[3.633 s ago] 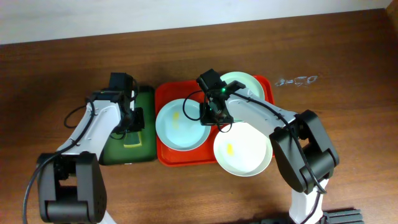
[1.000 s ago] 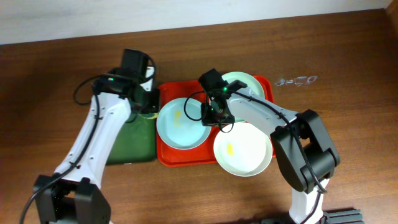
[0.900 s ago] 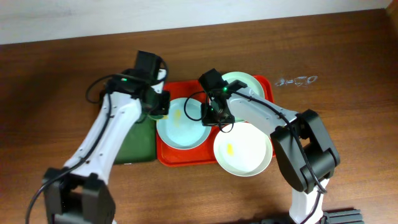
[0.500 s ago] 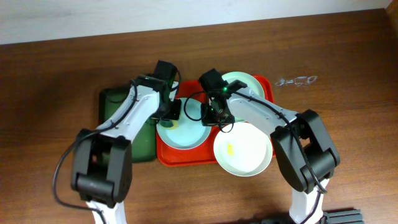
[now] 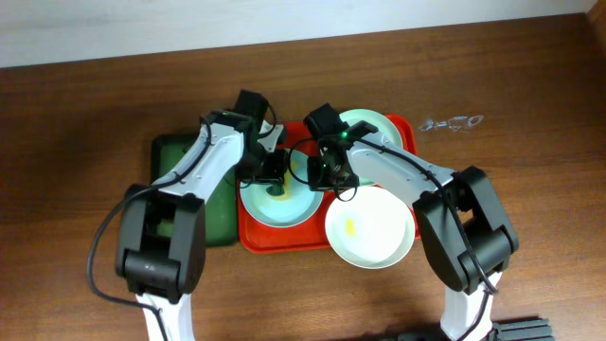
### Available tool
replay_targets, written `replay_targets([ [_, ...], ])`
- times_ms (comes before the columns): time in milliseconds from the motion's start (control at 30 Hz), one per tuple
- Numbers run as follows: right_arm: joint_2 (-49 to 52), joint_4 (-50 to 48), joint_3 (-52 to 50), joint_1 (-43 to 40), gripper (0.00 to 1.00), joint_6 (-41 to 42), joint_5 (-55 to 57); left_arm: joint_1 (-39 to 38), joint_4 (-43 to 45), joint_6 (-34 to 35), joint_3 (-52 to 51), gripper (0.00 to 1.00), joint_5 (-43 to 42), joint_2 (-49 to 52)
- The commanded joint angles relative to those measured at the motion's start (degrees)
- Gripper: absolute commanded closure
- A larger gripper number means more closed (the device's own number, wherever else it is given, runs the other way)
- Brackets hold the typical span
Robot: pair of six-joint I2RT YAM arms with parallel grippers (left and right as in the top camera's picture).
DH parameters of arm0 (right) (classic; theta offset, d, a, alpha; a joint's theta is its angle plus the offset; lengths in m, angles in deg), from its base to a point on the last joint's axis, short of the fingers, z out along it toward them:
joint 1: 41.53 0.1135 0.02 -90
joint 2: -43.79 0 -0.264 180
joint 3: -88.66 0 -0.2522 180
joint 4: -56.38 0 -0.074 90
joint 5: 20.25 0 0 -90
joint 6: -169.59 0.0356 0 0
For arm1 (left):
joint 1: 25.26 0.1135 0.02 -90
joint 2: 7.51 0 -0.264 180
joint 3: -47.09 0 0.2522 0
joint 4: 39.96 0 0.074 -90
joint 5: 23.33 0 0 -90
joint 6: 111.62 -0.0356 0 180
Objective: Clean dirty plates on tray and stack at the side
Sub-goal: 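Scrub the left plate with the sponge in the left gripper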
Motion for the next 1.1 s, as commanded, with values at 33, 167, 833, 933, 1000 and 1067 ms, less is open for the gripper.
replay_targets([
  [33, 0.2, 0.0, 0.1, 0.0, 0.96, 0.1, -0.3, 0.0, -1.7, 0.8, 2.3, 1.00, 12.1, -6.3],
  [167, 0.2, 0.0, 0.1, 0.0, 0.96, 0.1, -0.3, -0.3, 1.1, 1.0, -2.1, 1.00, 14.9, -5.3],
  [833, 0.2, 0.0, 0.1, 0.0, 0.96, 0.1, -0.3, -2.5, 0.3, 5.5, -2.0, 1.00, 17.2, -3.7],
  [933, 0.2, 0.0, 0.1, 0.0, 0.96, 0.1, -0.3, -2.5, 0.0, 6.7, -4.0, 1.00, 19.0, -3.5],
  [1000, 0.2, 0.0, 0.1, 0.0, 0.96, 0.1, -0.3, -2.5, 1.2, 8.5, -6.1, 1.00, 19.0, -3.5],
  [1067, 0.2, 0.0, 0.1, 0.0, 0.96, 0.1, -0.3, -2.5, 3.4, 9.6, -8.9, 1.00, 18.6, -3.4],
])
